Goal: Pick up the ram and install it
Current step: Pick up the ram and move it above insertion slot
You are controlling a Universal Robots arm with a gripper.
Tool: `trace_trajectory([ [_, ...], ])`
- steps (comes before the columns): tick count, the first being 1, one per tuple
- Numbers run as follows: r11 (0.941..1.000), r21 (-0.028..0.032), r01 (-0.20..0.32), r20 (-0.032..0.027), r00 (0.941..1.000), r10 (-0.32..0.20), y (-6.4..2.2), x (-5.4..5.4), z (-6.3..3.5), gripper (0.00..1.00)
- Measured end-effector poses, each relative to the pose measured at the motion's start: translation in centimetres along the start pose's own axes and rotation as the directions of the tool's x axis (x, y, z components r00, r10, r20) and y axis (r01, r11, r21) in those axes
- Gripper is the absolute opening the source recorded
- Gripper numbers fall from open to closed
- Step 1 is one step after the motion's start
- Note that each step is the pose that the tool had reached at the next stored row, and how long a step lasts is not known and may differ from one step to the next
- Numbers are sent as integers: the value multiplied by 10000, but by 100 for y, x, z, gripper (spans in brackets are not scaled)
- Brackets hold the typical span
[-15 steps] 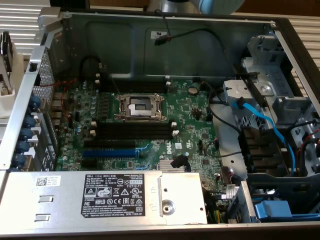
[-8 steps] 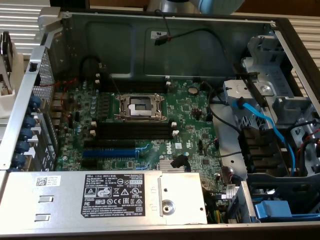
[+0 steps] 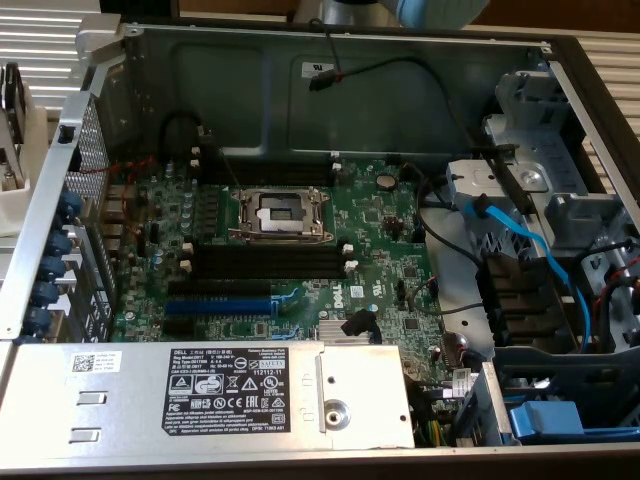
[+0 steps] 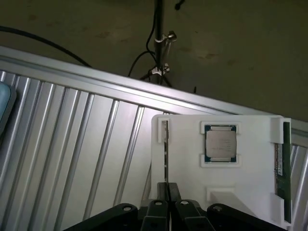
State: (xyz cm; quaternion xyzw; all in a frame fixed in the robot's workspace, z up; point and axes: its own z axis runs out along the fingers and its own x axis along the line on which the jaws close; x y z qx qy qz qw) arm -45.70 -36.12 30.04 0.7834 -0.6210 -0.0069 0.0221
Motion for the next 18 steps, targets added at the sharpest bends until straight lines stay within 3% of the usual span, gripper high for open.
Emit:
trace_trajectory([
  [3,10000,-7,0,-1,10000,0,1,0,-15,12],
  [8,10000,-9,-1,-26,10000,1,10,4,-235,12],
  [14,10000,-8,-1,-27,10000,1,12,5,-285,12],
  [18,10000,-8,-1,-28,10000,1,16,6,-380,12],
])
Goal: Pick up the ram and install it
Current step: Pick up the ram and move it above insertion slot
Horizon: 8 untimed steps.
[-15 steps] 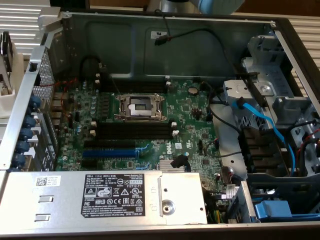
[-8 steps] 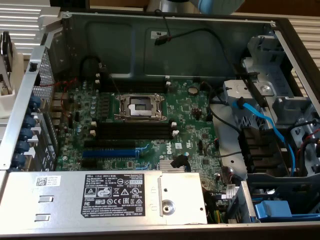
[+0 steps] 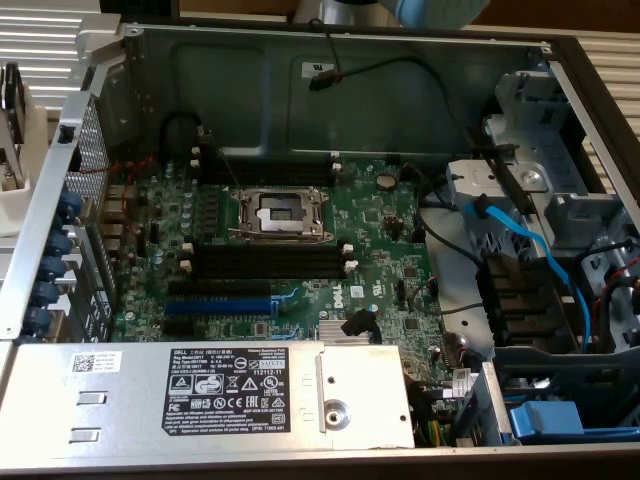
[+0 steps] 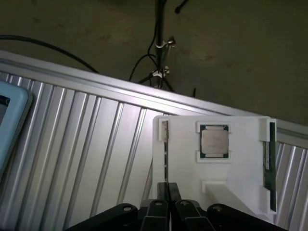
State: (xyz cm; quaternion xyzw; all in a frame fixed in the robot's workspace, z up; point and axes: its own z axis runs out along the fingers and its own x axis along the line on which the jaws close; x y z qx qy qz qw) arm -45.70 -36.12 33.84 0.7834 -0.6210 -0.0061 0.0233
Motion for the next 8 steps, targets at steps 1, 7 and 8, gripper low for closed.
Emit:
trace_trajectory([
  [1,10000,0,0,0,10000,0,1,1,-28,12],
  [7,10000,0,0,0,10000,0,6,3,-135,12],
  [8,10000,0,0,0,10000,0,7,3,-155,12],
])
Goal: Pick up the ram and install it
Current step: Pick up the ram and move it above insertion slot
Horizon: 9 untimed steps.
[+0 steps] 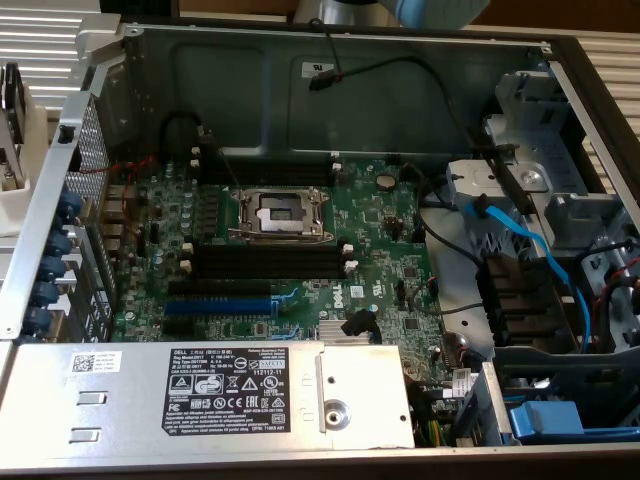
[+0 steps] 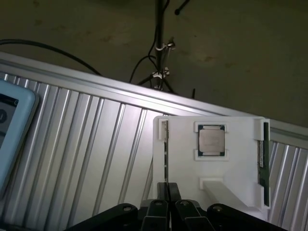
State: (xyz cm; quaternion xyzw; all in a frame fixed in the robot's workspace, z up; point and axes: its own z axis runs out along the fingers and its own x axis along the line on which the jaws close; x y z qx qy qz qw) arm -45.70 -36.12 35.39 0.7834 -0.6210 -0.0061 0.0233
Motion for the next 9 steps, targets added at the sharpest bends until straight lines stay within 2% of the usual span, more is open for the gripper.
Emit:
trace_trajectory([
  [5,10000,-1,1,-1,10000,-1,-13,6,-93,12],
  [9,10000,-20,1,3,10000,-1,-76,28,-169,12],
])
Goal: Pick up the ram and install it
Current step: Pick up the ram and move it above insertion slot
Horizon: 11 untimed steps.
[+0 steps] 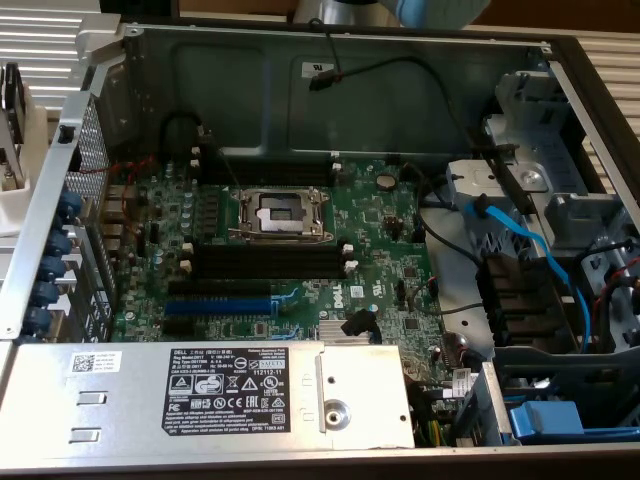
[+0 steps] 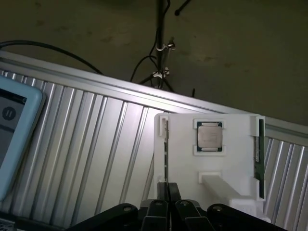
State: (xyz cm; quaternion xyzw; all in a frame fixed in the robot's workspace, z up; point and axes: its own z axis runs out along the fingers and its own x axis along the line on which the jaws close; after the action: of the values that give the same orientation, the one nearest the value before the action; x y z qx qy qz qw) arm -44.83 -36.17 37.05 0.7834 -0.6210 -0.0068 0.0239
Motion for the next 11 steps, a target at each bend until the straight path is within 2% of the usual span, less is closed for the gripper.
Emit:
trace_trajectory([
  [5,10000,-69,2,16,10000,-2,-73,25,-44,12],
  [11,10000,-68,0,16,10000,0,-78,27,-45,12],
])
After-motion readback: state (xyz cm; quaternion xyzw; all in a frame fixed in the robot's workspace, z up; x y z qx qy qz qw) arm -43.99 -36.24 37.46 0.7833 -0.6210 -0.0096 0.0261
